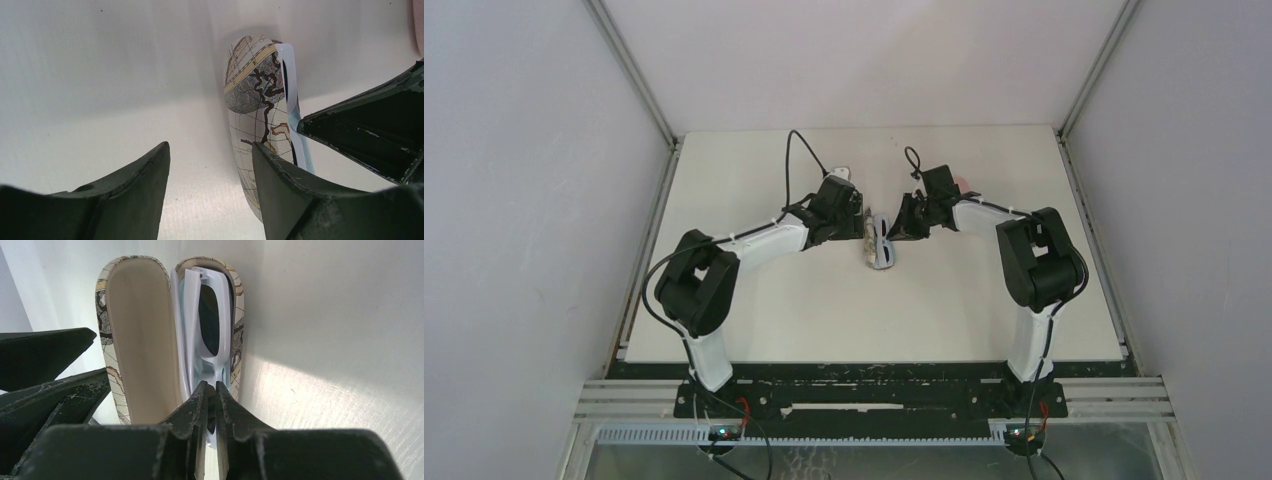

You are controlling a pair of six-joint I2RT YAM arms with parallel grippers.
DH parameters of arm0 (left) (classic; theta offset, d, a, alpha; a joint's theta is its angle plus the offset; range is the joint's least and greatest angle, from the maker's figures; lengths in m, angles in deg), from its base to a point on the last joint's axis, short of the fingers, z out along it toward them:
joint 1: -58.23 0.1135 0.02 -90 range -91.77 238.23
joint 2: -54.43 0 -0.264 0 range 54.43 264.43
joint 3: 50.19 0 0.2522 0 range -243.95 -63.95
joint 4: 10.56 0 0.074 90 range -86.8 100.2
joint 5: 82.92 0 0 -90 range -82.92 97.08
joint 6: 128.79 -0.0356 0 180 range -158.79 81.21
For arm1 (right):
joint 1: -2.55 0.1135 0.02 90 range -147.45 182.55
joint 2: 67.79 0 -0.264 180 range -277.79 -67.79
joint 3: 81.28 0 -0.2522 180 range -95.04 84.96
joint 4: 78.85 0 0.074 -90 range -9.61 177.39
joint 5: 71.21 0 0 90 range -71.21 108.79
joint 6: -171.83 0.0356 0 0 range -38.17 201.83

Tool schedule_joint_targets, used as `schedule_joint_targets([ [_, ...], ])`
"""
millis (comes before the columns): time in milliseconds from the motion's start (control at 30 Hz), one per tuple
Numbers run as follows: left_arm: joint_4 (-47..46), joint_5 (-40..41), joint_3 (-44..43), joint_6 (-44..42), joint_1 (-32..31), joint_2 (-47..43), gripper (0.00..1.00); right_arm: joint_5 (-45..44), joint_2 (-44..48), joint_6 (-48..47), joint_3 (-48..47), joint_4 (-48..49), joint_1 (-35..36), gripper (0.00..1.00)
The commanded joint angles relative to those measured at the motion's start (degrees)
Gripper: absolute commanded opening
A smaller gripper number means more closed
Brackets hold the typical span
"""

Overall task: Organize the sunglasses
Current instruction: Place the sunglasses in the sunglasses case.

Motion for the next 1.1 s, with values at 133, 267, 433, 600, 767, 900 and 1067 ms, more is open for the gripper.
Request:
schedule_joint_targets([
  [133, -1.5, -0.9, -2.6, -0.9, -0.1, -0.9, 0.66, 1.5, -1.7, -0.9, -2.8, 2.4, 0.9, 0.08],
  [267, -1.5, -0.9, -2.7, -0.9, -0.2, -0.8, 0.66, 1.1, -2.7, -1.0, -3.3, 2.2, 1.3, 0.06],
  [433, -1.5, -1.1, -2.8, -1.0, -0.2, -0.8, 0.66, -0.2, -3.6, -1.4, -3.4, 1.5, 1.6, 0.06],
  [600, -1.5, -1.1, -2.7, -1.0, -0.3, -1.0, 0.66, -0.3, -4.3, -1.6, -3.3, 1.5, 1.8, 0.06],
  [767, -1.9, -0.2, -1.5, -0.8, -0.2, -3.2, 0.66, 0.7, -5.1, -1.4, -3.3, 1.5, 1.8, 0.06],
  [900, -5.0, -0.6, 1.5, 0.1, -0.2, -6.6, 0.67, 1.6, -5.5, -1.1, -3.2, 1.5, 1.9, 0.06],
  [1067, -9.8, -5.0, 3.7, 0.9, -0.1, -8.3, 0.68, 1.3, -5.0, -0.9, -2.9, 1.7, 1.9, 0.05],
])
